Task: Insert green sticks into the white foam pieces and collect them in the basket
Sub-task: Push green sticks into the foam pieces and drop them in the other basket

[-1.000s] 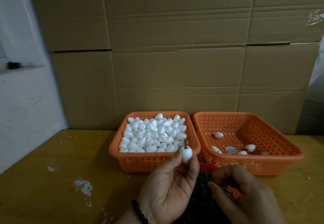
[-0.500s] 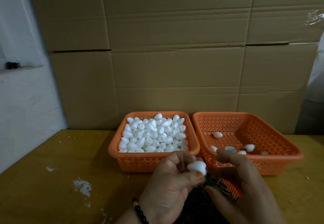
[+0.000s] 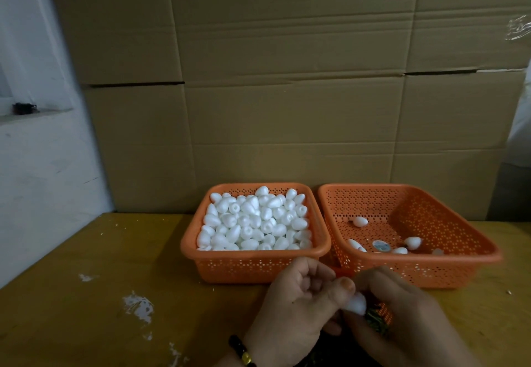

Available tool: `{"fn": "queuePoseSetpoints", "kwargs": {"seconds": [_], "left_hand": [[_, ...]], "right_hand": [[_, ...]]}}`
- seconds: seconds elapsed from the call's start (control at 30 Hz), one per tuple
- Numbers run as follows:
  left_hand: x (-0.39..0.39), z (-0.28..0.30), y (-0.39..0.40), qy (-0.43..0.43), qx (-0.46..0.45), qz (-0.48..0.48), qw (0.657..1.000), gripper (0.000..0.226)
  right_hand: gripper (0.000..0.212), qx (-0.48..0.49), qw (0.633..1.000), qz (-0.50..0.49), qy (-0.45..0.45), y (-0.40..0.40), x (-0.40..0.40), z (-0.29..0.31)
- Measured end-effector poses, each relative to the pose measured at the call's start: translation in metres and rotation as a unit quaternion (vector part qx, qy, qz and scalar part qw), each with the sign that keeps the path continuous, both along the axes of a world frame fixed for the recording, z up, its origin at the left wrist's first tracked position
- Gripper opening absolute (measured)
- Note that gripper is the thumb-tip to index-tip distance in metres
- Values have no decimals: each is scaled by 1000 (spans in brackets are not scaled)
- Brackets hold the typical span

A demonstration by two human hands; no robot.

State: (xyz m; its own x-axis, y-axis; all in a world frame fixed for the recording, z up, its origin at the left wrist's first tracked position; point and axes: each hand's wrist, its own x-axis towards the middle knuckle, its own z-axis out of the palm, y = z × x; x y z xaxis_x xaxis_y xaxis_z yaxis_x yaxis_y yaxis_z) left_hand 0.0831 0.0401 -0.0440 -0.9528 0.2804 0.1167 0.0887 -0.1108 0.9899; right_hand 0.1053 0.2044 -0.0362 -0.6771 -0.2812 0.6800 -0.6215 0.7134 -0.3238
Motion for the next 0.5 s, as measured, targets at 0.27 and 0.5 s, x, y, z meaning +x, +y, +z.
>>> {"fn": "queuePoseSetpoints", "kwargs": {"seconds": [0.27, 0.5], "left_hand": [[-1, 8, -9, 70, -103, 53, 991, 12], [-17, 20, -29, 221, -254, 127, 933, 14]], "right_hand": [[10, 41, 984, -165, -58, 41, -40, 27], [38, 84, 942, -304, -117, 66, -87, 32]]}}
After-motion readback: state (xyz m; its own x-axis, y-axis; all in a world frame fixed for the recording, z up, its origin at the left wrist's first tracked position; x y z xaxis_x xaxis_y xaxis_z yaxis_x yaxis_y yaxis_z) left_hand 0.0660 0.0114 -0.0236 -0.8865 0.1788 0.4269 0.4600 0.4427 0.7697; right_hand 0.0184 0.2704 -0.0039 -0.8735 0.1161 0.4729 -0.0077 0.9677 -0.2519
